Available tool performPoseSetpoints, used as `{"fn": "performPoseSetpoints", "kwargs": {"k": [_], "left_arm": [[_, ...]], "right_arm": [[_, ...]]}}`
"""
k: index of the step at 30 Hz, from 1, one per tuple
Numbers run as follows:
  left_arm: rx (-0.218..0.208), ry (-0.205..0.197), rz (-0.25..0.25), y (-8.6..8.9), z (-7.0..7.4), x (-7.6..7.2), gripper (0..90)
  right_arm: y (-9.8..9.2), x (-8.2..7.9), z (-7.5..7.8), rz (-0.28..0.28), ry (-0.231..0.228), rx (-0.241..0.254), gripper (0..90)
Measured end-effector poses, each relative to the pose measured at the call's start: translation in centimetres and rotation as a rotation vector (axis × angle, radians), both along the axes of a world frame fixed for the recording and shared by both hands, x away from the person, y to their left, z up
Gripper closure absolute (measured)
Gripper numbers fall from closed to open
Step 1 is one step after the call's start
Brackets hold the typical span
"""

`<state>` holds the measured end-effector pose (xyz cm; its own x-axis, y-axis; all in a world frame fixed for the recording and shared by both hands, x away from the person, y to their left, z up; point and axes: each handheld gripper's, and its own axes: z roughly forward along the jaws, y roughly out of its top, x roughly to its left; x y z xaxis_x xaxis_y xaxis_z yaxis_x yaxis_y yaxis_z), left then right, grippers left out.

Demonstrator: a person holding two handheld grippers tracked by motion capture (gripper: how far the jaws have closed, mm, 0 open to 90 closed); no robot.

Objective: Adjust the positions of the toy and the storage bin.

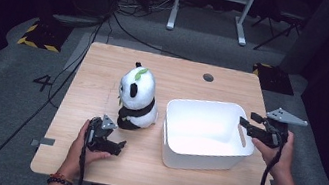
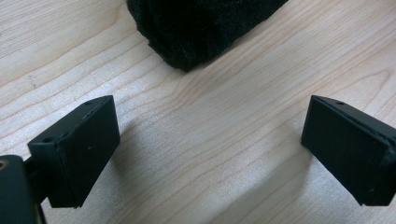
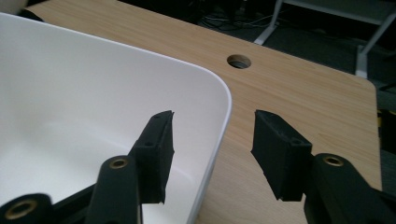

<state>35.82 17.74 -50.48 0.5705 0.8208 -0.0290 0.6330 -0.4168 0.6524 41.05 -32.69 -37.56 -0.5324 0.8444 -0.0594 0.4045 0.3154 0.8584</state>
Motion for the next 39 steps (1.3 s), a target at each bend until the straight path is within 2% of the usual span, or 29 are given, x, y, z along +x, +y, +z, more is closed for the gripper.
{"fn": "performPoseSetpoints", "kwargs": {"k": [1,2,3,4,6,8,9,10,11,13,14,15,16,20,22,25,26,27,30,32,34,39], "left_arm": [[0.0,0.0,0.0,0.0,0.0,0.0,6.7],[0.0,-0.016,-0.003,0.0,0.2,0.0,11.9],[-0.004,-0.009,0.003,0.0,0.3,0.0,17.8],[0.004,-0.02,0.004,-0.1,0.4,0.1,19.8],[0.007,-0.023,0.011,-0.3,0.6,0.1,14.0],[0.009,-0.032,0.001,-0.2,0.8,0.2,18.5],[-0.003,-0.047,0.006,-0.3,0.9,0.0,18.5],[0.0,-0.058,0.0,-0.4,1.3,0.1,16.1],[-0.01,-0.052,0.006,-0.4,1.4,0.1,17.5],[-0.016,-0.06,0.004,-0.5,1.6,0.1,15.4],[-0.034,-0.078,0.0,-0.5,1.9,0.1,16.2],[-0.034,-0.078,0.0,-0.5,1.9,0.1,15.6],[-0.052,-0.086,0.005,-0.6,2.2,0.2,15.8],[-0.053,-0.108,0.008,-0.9,2.8,0.5,16.0],[-0.079,-0.123,0.007,-1.0,3.1,0.7,15.9],[-0.071,-0.127,0.015,-1.1,3.4,0.9,15.7],[-0.084,-0.139,0.022,-1.3,3.7,1.2,15.7],[-0.089,-0.131,0.021,-1.3,3.9,1.4,15.7],[-0.094,-0.144,0.025,-1.4,4.4,1.7,15.7],[-0.105,-0.154,0.033,-1.6,4.6,1.8,15.6],[-0.109,-0.152,0.037,-1.8,4.8,2.1,15.6],[-0.095,-0.153,0.028,-2.2,5.3,2.4,15.6]], "right_arm": [[0.0,0.0,0.0,0.0,0.0,0.0,44.4],[-0.2,-0.7,0.4,-0.002,-0.022,0.019,35.0],[-0.4,-1.0,0.6,0.008,-0.022,0.022,33.6],[-0.5,-1.3,0.7,0.005,-0.026,0.029,31.1],[-1.1,-1.9,1.0,0.014,-0.036,0.031,26.7],[-1.8,-2.6,1.1,0.011,-0.046,0.045,24.9],[-1.8,-2.6,1.1,0.011,-0.046,0.045,24.9],[-2.9,-3.2,1.1,0.0,-0.047,0.059,23.4],[-3.3,-3.4,1.1,-0.009,-0.047,0.07,22.9],[-3.7,-3.6,1.0,-0.014,-0.048,0.073,22.3],[-5.0,-4.0,0.6,-0.037,-0.048,0.078,21.3],[-5.0,-4.0,0.6,-0.037,-0.048,0.078,21.3],[-5.8,-4.3,0.2,-0.064,-0.038,0.07,21.1],[-7.3,-4.7,-1.5,-0.126,-0.017,0.022,21.3],[-8.1,-4.9,-2.5,-0.133,-0.009,0.019,21.3],[-8.9,-4.8,-4.5,-0.145,0.015,-0.004,20.5],[-9.0,-4.7,-5.2,-0.145,0.022,-0.037,19.7],[-9.1,-4.7,-5.9,-0.151,0.033,-0.058,19.7],[-9.9,-4.4,-7.9,-0.128,0.08,-0.035,19.5],[-10.1,-4.2,-9.0,-0.134,0.097,-0.039,18.7],[-10.2,-4.0,-9.7,-0.117,0.11,-0.053,18.3],[-10.4,-3.9,-10.8,-0.105,0.128,-0.042,18.2]]}}
